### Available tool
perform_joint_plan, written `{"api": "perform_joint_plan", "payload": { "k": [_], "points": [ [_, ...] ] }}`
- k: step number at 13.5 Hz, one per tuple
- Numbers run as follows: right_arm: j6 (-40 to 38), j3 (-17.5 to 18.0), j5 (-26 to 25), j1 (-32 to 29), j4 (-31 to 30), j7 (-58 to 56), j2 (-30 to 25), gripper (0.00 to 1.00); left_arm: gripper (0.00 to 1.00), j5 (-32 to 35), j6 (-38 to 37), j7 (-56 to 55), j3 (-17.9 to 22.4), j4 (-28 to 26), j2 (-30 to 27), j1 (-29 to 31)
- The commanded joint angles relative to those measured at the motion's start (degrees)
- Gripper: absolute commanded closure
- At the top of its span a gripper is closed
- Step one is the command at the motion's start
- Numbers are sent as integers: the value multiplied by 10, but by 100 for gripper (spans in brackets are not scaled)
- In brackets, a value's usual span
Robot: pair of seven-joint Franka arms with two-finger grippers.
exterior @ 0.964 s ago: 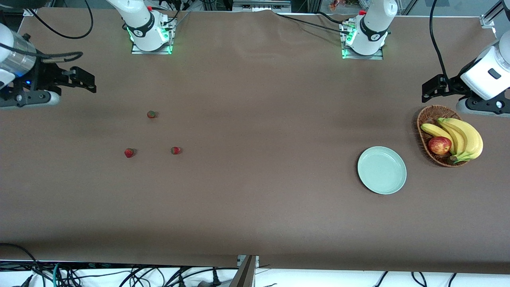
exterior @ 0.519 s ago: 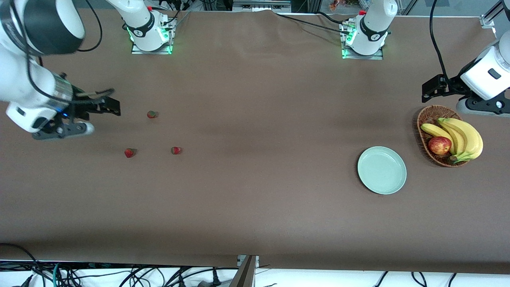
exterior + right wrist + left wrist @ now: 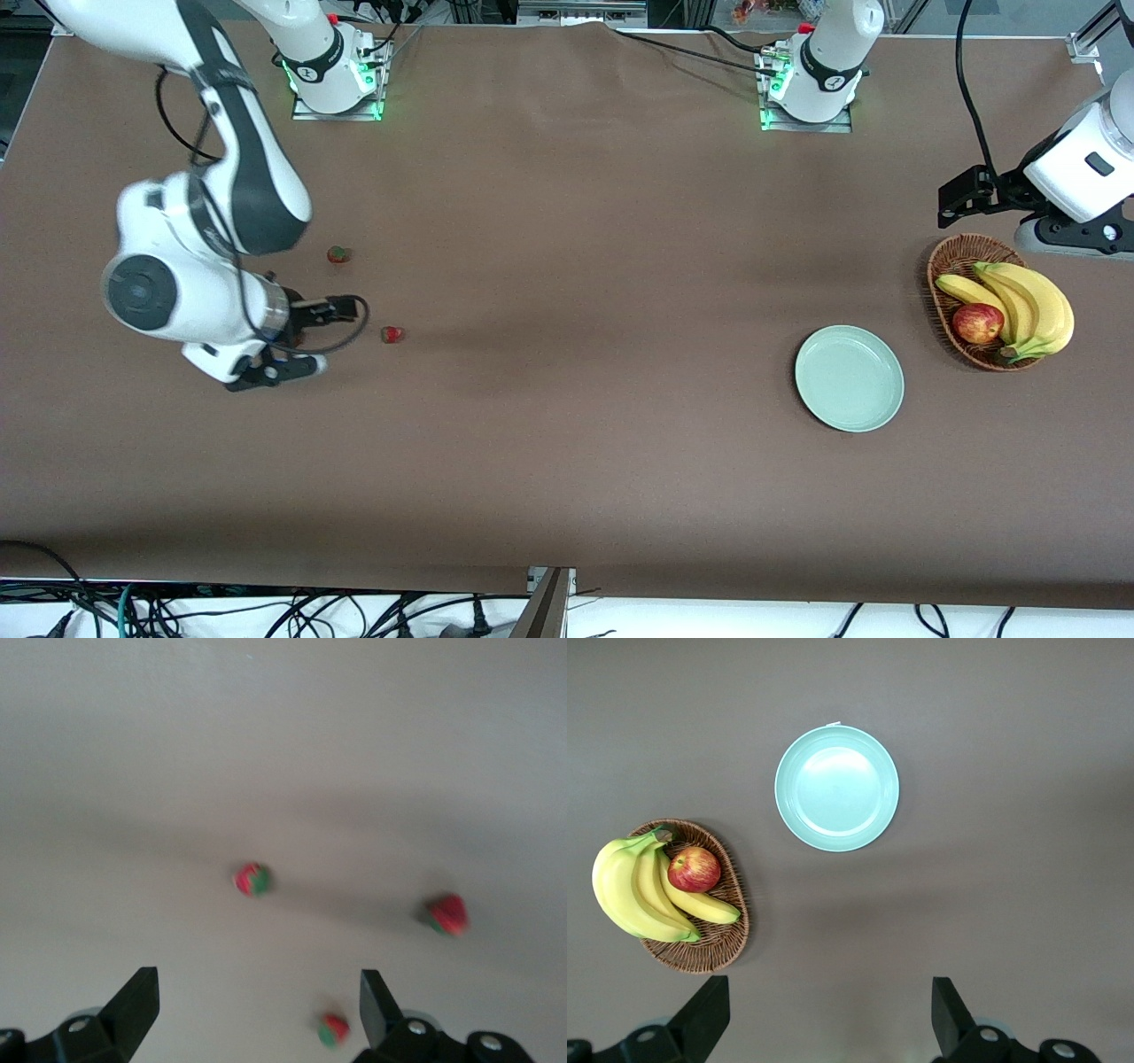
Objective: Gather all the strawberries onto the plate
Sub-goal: 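Lower the right gripper onto a strawberry and close it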
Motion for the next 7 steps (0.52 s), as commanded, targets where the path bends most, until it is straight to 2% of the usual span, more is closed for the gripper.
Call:
{"api": "perform_joint_plan", "payload": {
  "k": [1,4,7],
  "points": [
    [38,0,-1,18,-9,28,25,0,0,-3,1,-4,-1,3,1,2],
    [86,0,-1,24,-60,30,33,0,0,-3,1,-4,-1,4,1,2],
    [179,-4,0,20,-138,32,32,0,0,-3,1,-3,-1,3,1,2]
  ]
}}
